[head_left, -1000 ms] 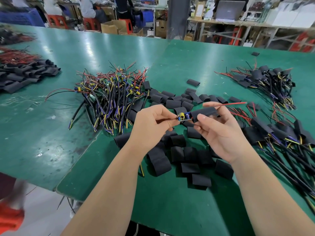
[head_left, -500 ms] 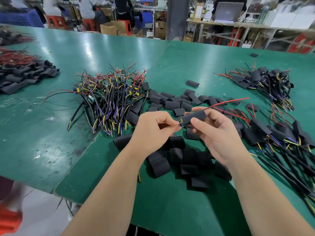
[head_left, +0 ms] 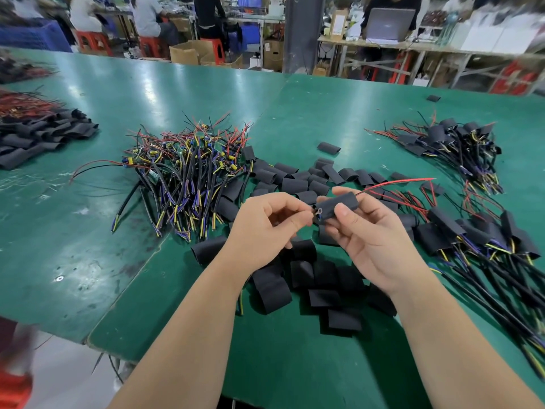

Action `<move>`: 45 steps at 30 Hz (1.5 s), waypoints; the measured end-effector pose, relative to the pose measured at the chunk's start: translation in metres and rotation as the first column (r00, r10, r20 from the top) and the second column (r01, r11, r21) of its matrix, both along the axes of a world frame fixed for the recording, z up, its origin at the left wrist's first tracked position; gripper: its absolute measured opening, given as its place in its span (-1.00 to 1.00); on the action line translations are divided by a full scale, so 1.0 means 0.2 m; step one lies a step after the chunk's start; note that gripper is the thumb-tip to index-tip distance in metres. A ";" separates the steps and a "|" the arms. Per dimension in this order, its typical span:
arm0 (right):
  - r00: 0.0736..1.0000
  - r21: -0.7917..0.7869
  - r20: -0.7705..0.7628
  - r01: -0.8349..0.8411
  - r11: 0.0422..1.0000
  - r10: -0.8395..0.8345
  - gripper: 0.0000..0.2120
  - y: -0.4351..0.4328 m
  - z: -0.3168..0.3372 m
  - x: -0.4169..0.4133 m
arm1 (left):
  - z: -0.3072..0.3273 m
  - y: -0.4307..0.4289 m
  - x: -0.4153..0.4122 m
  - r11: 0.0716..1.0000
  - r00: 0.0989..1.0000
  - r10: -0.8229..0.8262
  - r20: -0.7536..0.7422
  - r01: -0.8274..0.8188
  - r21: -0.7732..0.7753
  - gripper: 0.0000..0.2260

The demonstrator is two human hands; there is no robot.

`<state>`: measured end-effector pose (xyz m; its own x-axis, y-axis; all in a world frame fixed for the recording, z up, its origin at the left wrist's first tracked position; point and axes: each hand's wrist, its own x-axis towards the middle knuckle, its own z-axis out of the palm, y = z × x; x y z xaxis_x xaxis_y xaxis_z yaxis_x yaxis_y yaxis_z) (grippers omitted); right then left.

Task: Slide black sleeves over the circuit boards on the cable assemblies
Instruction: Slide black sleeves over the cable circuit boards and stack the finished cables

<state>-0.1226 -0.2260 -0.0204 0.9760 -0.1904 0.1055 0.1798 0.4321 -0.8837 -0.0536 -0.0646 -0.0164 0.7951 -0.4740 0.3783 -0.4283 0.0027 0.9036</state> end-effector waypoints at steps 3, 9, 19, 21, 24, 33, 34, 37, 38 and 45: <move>0.999 0.004 -0.042 0.001 1.000 -0.001 -0.75 0.02 0.00 0.00 | 0.01 0.01 0.00 1.000 1.000 -0.006 -0.008 0.006 -0.004 -0.80; 0.998 0.128 -0.042 -0.038 0.991 0.044 -0.76 0.04 0.01 0.00 | 0.01 0.01 0.00 0.979 0.975 -0.145 -0.170 0.116 -0.169 -0.91; 0.999 0.056 -0.035 0.028 0.998 -0.026 -0.77 0.05 0.00 0.00 | 0.00 0.02 0.05 0.981 0.900 -0.166 -0.403 0.110 -0.159 -0.86; 0.997 -0.031 -0.017 0.070 0.997 -0.071 -0.72 0.05 -0.01 0.00 | 0.00 0.02 0.04 0.988 0.903 -0.119 -0.413 0.066 -0.142 -0.91; 0.991 -0.231 -0.003 0.130 0.964 -0.134 -0.69 0.04 -0.01 0.00 | -0.01 0.02 0.05 0.994 0.859 -0.072 -0.507 0.022 -0.105 -0.89; 0.998 -0.092 0.036 0.052 0.994 -0.048 -0.69 0.05 0.01 -0.02 | 0.01 0.03 0.04 0.962 0.659 -0.257 -0.707 0.104 -0.252 -0.96; 0.999 -0.035 0.035 0.033 0.999 -0.032 -0.72 0.06 0.02 -0.01 | 0.01 0.03 0.04 0.956 0.649 -0.277 -0.708 0.111 -0.273 -0.95; 1.000 0.075 0.020 0.016 0.997 -0.018 -0.78 0.06 0.02 -0.01 | 0.03 0.03 0.03 0.934 0.613 -0.342 -0.712 0.137 -0.331 -0.90; 1.000 0.102 0.014 0.023 0.995 -0.025 -0.79 0.05 0.02 -0.01 | 0.03 0.04 0.03 0.925 0.597 -0.365 -0.715 0.146 -0.350 -0.88; 0.995 -0.154 0.065 0.082 0.985 -0.073 -0.67 0.06 0.02 -0.01 | 0.03 0.03 0.04 0.951 0.607 -0.282 -0.743 0.076 -0.299 -0.75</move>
<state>-0.1246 -0.2146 -0.0156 0.9501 -0.2418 0.1969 0.2613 0.2726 -0.9260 -0.0455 -0.0579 -0.0110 0.7457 -0.6279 -0.2227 0.4556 0.2367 0.8582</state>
